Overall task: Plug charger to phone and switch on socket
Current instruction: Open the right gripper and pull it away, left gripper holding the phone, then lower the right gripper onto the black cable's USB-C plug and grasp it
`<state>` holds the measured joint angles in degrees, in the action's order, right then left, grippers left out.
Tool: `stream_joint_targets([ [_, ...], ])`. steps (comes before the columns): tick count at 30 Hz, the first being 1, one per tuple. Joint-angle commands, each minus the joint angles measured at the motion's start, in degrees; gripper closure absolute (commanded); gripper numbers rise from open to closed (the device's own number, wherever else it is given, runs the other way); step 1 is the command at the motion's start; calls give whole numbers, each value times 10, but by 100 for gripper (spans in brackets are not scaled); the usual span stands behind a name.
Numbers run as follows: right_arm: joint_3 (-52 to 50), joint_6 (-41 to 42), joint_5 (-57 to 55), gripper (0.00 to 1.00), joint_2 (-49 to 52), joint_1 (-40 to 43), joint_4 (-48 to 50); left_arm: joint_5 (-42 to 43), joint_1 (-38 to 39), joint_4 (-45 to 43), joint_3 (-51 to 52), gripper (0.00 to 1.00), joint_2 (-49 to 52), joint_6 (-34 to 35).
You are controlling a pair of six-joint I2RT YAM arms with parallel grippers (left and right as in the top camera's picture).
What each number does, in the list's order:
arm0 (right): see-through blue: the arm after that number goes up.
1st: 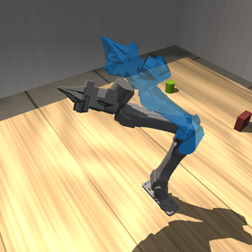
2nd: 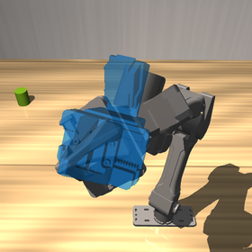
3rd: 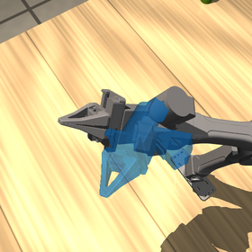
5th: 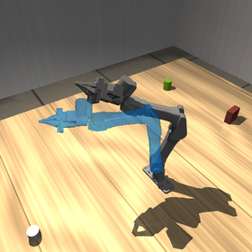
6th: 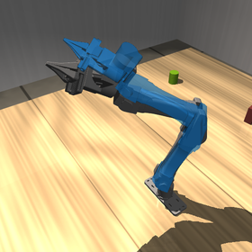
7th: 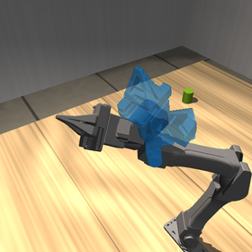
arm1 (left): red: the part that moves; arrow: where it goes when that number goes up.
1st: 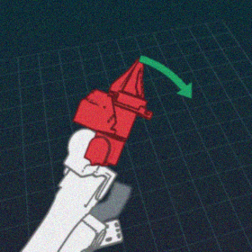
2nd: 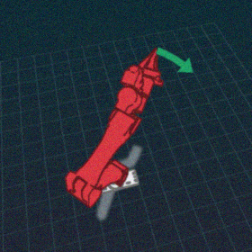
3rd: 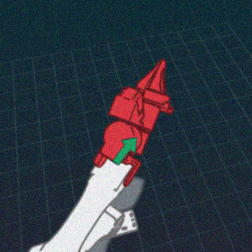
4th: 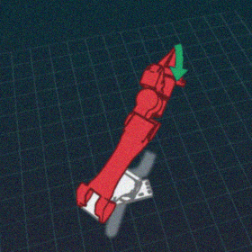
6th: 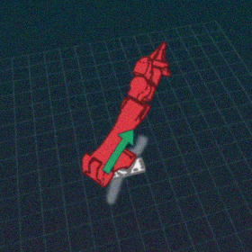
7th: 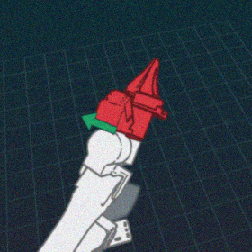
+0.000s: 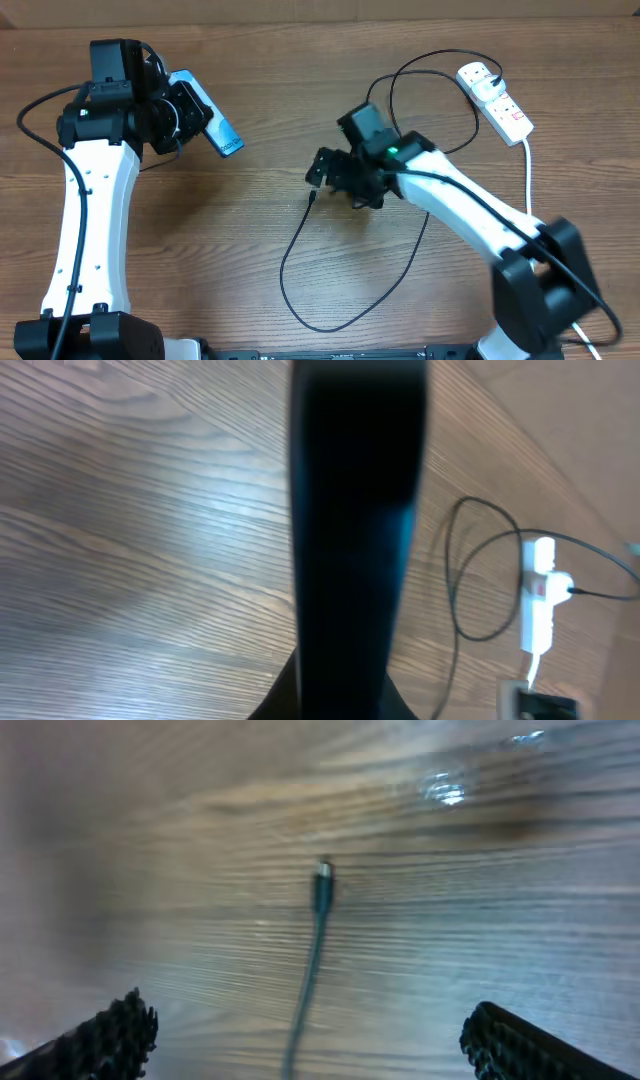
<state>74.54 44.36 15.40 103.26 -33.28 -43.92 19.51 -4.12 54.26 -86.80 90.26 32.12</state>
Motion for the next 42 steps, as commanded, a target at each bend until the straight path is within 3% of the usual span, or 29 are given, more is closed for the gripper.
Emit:
stream_joint_targets([
  [1,57,-59,-31,0,52,-33,-34,-21,3,-3,-3,96,1,-25],
  [7,92,-54,-124,0,90,-75,-59,-21,3,15,-3,96,1,-26],
  [20,92,-27,-193,0,122,-99,-21,-21,4,30,-3,96,1,-26],
  [28,90,-36,-194,0,123,-99,11,-20,4,36,-3,96,1,-26],
  [36,90,22,-199,0,150,-124,1,-21,4,42,-3,96,1,-26],
  [38,90,24,-199,4,160,-125,2,-21,4,44,-3,96,1,-26],
  [42,90,24,-225,21,164,-125,1,-21,4,44,-3,96,1,-26],
])
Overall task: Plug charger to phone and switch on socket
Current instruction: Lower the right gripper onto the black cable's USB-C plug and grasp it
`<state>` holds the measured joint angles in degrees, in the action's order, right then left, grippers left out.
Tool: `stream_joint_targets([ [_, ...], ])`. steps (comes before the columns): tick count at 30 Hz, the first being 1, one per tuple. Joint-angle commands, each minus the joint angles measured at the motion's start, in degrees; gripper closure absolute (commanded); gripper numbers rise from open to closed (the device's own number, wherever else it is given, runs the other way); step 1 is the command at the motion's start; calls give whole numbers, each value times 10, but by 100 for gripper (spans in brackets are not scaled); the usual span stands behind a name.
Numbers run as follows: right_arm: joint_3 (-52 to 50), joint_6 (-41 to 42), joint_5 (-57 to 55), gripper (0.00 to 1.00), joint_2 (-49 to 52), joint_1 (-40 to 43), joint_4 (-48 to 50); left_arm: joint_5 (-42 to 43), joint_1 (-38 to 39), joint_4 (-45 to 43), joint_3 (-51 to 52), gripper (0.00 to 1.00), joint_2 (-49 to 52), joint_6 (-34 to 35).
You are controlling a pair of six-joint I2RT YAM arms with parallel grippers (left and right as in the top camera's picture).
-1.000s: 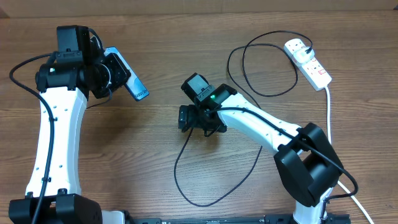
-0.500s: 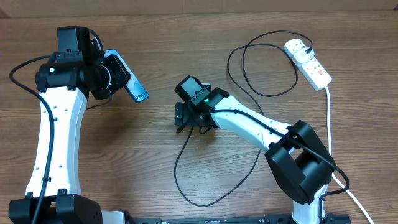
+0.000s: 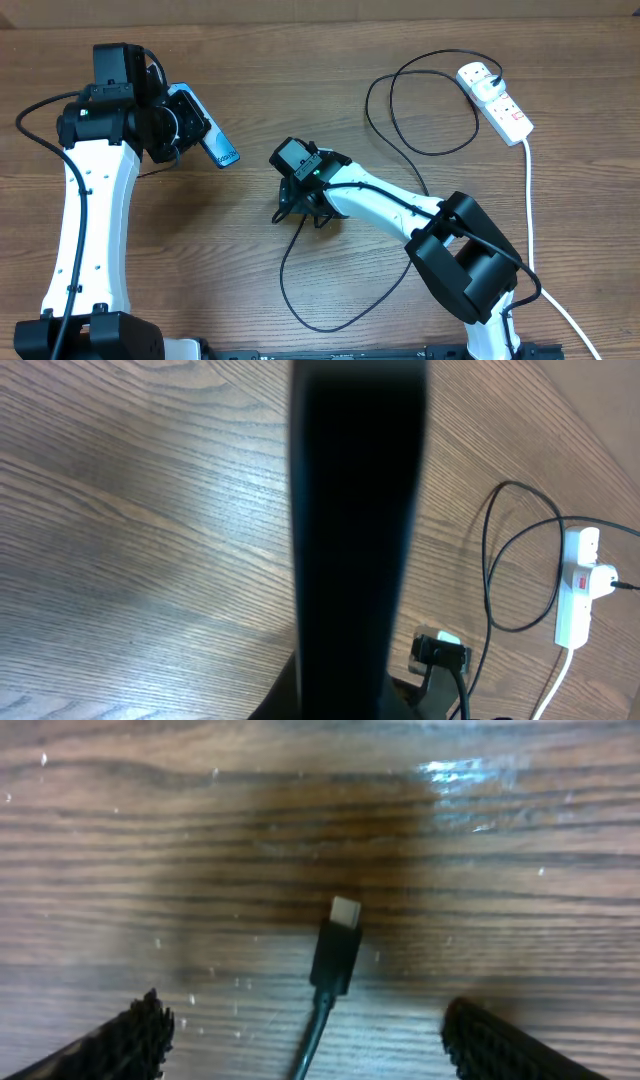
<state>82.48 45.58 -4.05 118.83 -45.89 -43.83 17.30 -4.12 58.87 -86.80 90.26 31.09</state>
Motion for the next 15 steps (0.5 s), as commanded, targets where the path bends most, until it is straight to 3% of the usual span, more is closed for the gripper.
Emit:
stream_joint_targets([
  [1,11,11,-39,27,8,1,0,1,4,-2,-3,96,1,-15],
  [9,11,11,-95,42,9,-3,-22,1,4,-2,-3,96,1,-15],
  [15,11,28,-94,43,9,-8,-50,2,4,-2,-3,96,1,-15],
])
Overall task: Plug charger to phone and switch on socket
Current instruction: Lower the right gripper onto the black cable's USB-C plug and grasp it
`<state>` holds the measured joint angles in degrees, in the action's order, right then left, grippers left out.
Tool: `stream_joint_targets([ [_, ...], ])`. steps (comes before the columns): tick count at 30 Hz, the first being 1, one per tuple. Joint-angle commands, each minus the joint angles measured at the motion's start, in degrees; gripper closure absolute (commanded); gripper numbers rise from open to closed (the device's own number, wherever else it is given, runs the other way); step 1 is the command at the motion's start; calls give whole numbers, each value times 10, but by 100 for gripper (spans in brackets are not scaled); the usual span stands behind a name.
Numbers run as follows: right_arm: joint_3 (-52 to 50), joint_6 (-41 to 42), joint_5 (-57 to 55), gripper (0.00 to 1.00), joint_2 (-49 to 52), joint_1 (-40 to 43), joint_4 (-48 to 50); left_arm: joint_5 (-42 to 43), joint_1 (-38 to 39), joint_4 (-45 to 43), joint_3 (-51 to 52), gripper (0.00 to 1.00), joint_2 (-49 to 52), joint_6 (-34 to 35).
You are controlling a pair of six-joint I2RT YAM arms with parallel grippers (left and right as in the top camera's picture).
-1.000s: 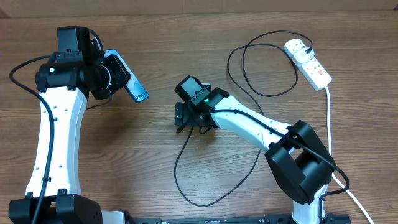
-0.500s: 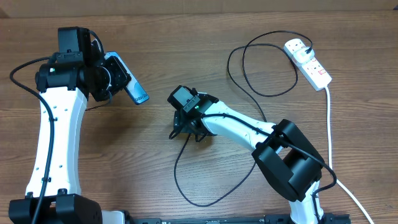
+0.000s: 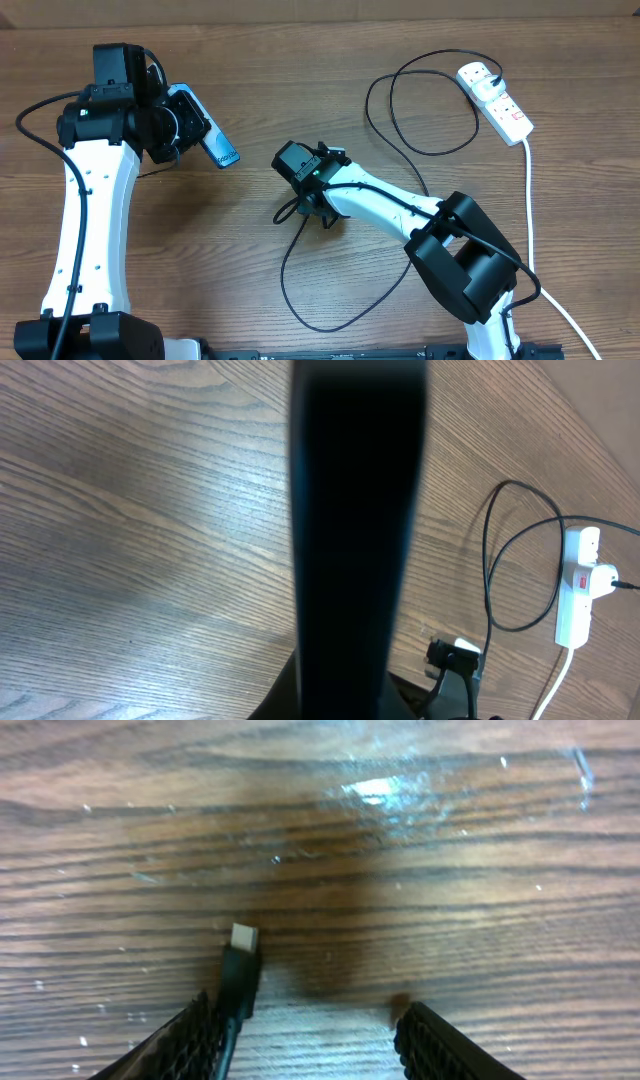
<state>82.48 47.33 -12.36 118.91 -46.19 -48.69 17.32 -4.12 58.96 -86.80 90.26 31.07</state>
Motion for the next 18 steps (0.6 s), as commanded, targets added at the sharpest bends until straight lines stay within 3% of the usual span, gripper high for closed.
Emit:
stream_joint_targets([
  [1,11,19,-11,43,8,-5,-6,3,4,-2,-3,96,1,-15],
  [12,-9,66,12,53,9,-5,4,2,4,8,-3,96,1,-15],
  [14,-12,67,7,57,9,-5,7,2,4,8,-3,96,1,-15],
  [16,-12,67,-1,68,9,-5,10,2,4,8,-3,96,1,-15],
  [18,-12,67,-1,70,9,-5,10,2,4,8,-3,96,1,-15],
])
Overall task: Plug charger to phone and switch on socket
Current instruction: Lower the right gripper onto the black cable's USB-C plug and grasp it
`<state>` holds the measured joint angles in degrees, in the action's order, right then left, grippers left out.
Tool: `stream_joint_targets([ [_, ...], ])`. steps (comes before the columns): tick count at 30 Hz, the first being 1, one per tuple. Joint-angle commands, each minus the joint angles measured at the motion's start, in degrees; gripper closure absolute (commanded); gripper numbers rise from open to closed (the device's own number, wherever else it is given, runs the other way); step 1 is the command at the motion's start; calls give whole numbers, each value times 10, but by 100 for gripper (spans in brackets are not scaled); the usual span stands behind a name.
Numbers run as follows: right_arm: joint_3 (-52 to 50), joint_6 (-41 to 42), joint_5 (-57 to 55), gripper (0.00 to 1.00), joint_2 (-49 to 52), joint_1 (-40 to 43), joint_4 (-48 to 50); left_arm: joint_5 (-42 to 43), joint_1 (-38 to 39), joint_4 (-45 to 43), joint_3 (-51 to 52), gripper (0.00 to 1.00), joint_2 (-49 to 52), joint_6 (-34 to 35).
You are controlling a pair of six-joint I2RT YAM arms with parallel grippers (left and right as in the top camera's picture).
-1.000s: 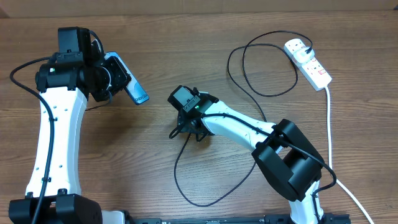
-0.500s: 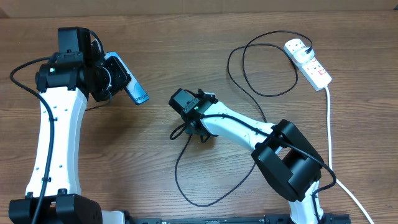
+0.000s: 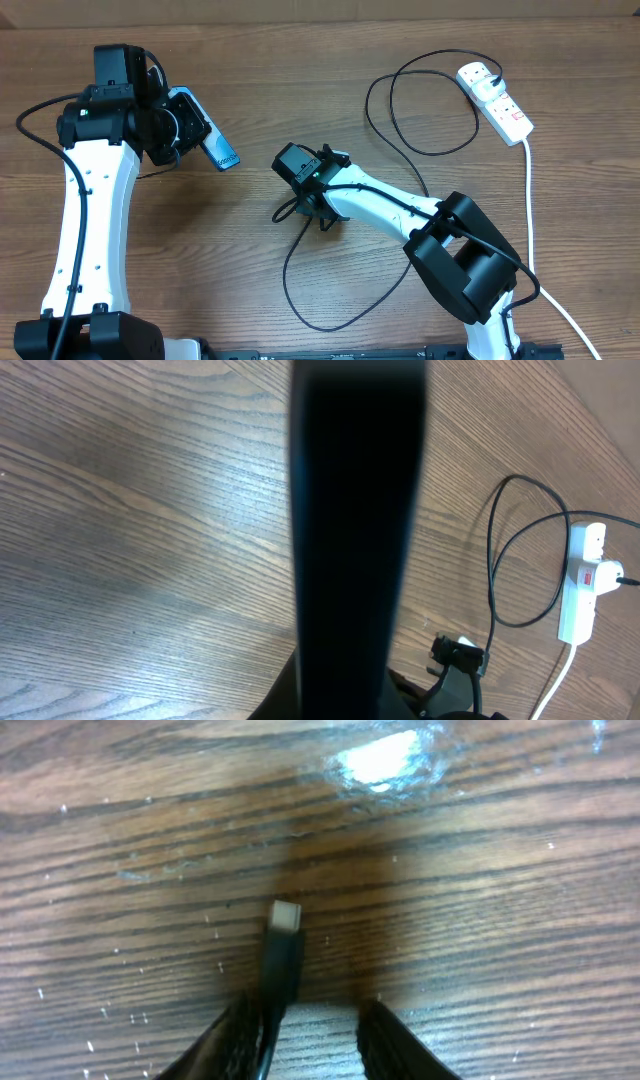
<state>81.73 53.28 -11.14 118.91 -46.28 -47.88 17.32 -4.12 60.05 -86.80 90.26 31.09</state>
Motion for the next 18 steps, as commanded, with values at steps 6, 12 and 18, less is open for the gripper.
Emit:
stream_joint_targets([
  [6,10,5,-7,78,8,-1,-1,10,4,-3,-3,96,1,-19],
  [12,53,-12,47,89,-1,21,-13,75,4,-3,-3,96,1,-39],
  [18,57,-12,68,77,-3,52,-52,81,4,-3,-3,96,1,-41],
])
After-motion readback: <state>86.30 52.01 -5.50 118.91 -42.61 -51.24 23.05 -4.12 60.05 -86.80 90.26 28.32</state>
